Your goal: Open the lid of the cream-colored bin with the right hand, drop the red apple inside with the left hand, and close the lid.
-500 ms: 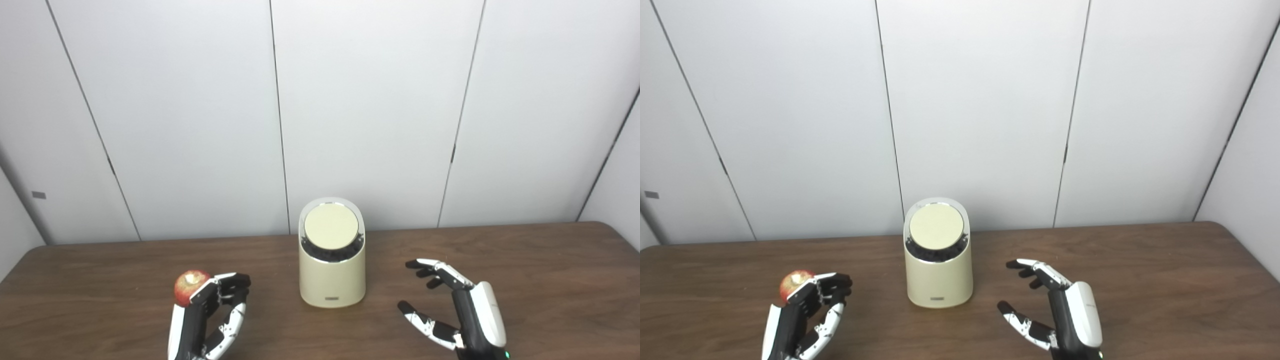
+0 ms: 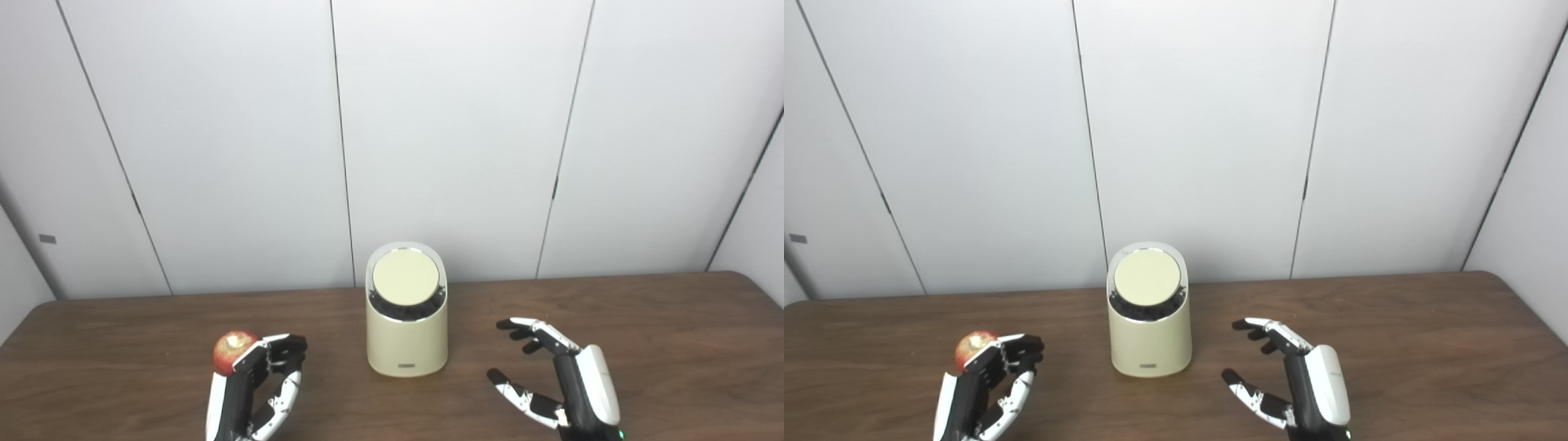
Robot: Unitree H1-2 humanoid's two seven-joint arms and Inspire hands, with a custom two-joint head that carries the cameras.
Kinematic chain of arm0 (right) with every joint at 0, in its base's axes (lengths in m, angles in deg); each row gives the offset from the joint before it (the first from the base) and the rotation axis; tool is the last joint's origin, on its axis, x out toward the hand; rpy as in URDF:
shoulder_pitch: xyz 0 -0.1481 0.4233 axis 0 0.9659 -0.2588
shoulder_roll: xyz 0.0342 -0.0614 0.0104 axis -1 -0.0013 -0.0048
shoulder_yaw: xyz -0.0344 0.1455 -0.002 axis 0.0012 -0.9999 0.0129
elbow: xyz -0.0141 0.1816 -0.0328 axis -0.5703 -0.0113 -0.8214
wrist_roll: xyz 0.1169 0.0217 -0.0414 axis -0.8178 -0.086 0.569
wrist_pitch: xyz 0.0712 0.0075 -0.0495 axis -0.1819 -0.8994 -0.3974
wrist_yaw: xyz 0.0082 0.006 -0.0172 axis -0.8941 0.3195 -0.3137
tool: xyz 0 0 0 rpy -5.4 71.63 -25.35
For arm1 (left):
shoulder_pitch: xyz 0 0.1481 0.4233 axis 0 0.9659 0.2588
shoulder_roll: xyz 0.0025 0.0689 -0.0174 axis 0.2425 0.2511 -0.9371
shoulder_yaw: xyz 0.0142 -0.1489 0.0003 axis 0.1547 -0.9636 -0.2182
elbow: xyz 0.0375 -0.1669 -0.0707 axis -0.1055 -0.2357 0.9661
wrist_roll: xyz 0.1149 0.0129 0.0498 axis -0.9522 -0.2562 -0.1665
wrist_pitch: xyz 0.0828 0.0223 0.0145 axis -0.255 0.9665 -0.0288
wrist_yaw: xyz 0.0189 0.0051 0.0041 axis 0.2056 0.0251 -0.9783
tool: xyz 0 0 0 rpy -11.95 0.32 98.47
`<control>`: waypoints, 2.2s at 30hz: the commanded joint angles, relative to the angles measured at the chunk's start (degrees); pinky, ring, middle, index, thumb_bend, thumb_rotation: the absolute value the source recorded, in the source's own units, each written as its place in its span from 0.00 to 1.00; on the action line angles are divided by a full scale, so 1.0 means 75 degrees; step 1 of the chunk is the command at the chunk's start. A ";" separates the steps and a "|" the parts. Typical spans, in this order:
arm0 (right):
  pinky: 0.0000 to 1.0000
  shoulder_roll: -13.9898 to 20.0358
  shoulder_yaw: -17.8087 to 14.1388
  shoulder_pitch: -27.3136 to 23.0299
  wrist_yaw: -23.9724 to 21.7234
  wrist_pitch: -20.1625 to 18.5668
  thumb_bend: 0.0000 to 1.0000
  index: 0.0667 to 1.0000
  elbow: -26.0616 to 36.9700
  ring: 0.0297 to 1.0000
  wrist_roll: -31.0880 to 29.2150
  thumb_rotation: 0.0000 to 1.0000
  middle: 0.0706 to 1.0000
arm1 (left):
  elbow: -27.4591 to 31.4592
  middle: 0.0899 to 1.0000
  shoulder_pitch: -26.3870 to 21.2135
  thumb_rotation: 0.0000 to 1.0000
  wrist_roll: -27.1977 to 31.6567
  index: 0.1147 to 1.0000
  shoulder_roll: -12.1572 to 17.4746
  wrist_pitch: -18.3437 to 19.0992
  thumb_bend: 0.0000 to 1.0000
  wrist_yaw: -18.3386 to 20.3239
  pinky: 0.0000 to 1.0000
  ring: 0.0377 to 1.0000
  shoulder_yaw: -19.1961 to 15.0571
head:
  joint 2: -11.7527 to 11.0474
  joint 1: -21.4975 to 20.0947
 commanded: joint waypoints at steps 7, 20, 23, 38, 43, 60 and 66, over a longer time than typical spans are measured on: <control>0.52 -0.0345 0.0162 0.0500 0.0177 0.0250 0.30 0.63 -0.0454 0.63 -0.0024 0.08 0.66 | -0.0358 0.60 -0.0002 0.24 -0.0244 0.58 0.0119 -0.0345 0.22 -0.0099 0.53 0.59 -0.0003 | -0.0049 0.0006; 0.50 -0.0590 -0.0394 -0.0349 -0.0308 -0.0638 0.42 0.64 0.1769 0.61 0.0020 0.32 0.66 | -0.0540 0.60 -0.0091 0.18 -0.0143 0.58 0.0134 -0.0368 0.23 -0.0075 0.52 0.59 0.0016 | -0.0129 -0.0085; 0.54 -0.0636 -0.0507 -0.0869 -0.0862 -0.1163 0.45 0.66 0.2458 0.64 0.0039 0.44 0.67 | -0.0611 0.60 -0.0122 0.16 -0.0124 0.58 0.0157 -0.0398 0.22 -0.0064 0.53 0.59 0.0030 | -0.0125 -0.0116; 0.72 -0.0204 0.0135 -0.3352 -0.5146 -0.5201 0.75 0.84 0.3966 0.84 0.1736 0.85 0.86 | -0.0795 0.61 -0.0165 0.15 -0.0016 0.59 0.0164 -0.0373 0.24 -0.0009 0.55 0.61 0.0077 | -0.0175 -0.0026; 0.80 -0.0212 0.0480 -0.3778 -0.5378 -0.5446 0.79 0.90 0.3329 0.90 0.2319 0.86 0.91 | -0.0760 0.61 -0.0160 0.15 -0.0132 0.59 0.0140 -0.0327 0.23 -0.0055 0.54 0.61 0.0106 | -0.0194 0.0001; 0.85 -0.0558 0.0885 -0.4638 -0.4556 -0.5803 0.79 0.91 0.0579 0.92 0.2952 0.61 0.92 | -0.0655 0.60 -0.0108 0.09 -0.0293 0.58 -0.0013 -0.0244 0.22 -0.0153 0.54 0.60 0.0164 | -0.0182 0.0119; 0.85 -0.0451 0.0932 -0.4855 -0.4397 -0.5907 0.79 0.91 -0.0047 0.92 0.2923 0.58 0.93 | -0.0593 0.60 -0.0052 0.11 -0.0270 0.58 -0.0046 -0.0233 0.23 -0.0148 0.54 0.60 0.0177 | -0.0158 0.0162</control>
